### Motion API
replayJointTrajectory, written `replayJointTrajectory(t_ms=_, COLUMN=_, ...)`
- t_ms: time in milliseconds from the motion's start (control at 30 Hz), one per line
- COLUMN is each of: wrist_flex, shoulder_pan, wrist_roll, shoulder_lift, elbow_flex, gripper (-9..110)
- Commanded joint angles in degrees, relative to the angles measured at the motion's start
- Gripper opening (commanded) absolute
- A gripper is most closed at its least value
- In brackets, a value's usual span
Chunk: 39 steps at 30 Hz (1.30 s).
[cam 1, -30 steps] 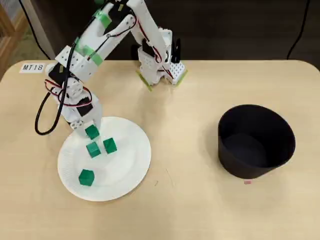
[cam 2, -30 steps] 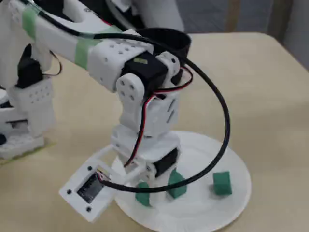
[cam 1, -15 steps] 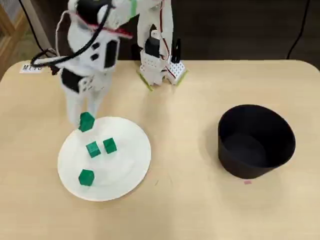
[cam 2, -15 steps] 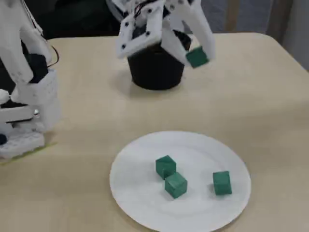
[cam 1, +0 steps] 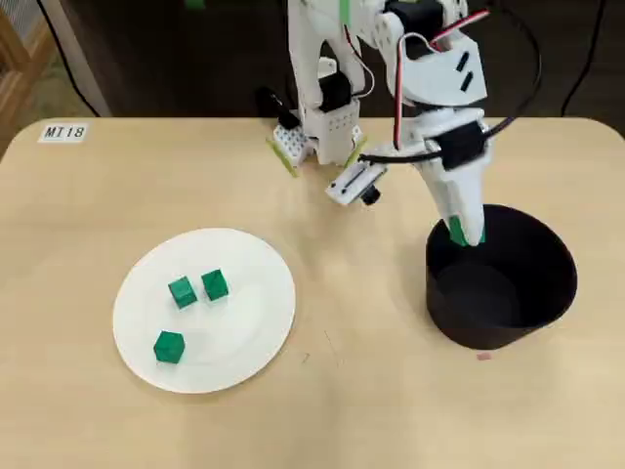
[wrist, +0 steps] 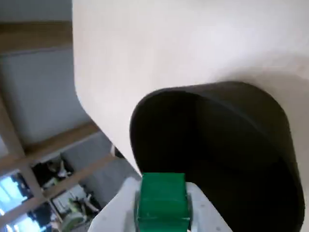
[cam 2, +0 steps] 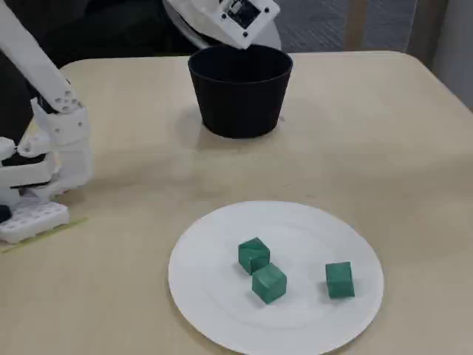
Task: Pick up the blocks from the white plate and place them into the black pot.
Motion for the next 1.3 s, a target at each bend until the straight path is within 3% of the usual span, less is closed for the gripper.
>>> replayJointTrajectory(t_ms=0, wrist_flex=-4.7, shoulder_pan=-2.0, wrist_roll=-1.2, shoulder_lift=-2.3, elbow_flex=-0.1, gripper=-3)
replayJointTrajectory(t_ms=367, wrist_flex=-12.9, shoulder_pan=-0.5, wrist_roll=-0.8, shoulder_lift=-10.9, elbow_flex=-1.2, gripper=-2)
replayJointTrajectory(t_ms=467, wrist_flex=-11.3, shoulder_pan=-0.3, wrist_roll=-2.0, shoulder_lift=-10.9, elbow_flex=-1.3, gripper=17)
replayJointTrajectory(t_ms=533, wrist_flex=-10.3, shoulder_pan=-0.2, wrist_roll=-2.9, shoulder_lift=-10.4, elbow_flex=-1.4, gripper=21)
replayJointTrajectory(t_ms=733, wrist_flex=-7.9, shoulder_pan=0.8, wrist_roll=-3.6, shoulder_lift=-8.3, elbow_flex=-1.7, gripper=18)
replayJointTrajectory(t_ms=833, wrist_flex=-7.5, shoulder_pan=1.3, wrist_roll=-5.3, shoulder_lift=-5.8, elbow_flex=-1.8, gripper=-2)
replayJointTrajectory(t_ms=933, wrist_flex=-3.9, shoulder_pan=4.4, wrist_roll=-6.0, shoulder_lift=0.0, elbow_flex=-2.5, gripper=-2)
replayJointTrajectory(t_ms=1267, wrist_flex=13.3, shoulder_pan=31.0, wrist_roll=-7.3, shoulder_lift=5.9, elbow_flex=-7.1, gripper=-2)
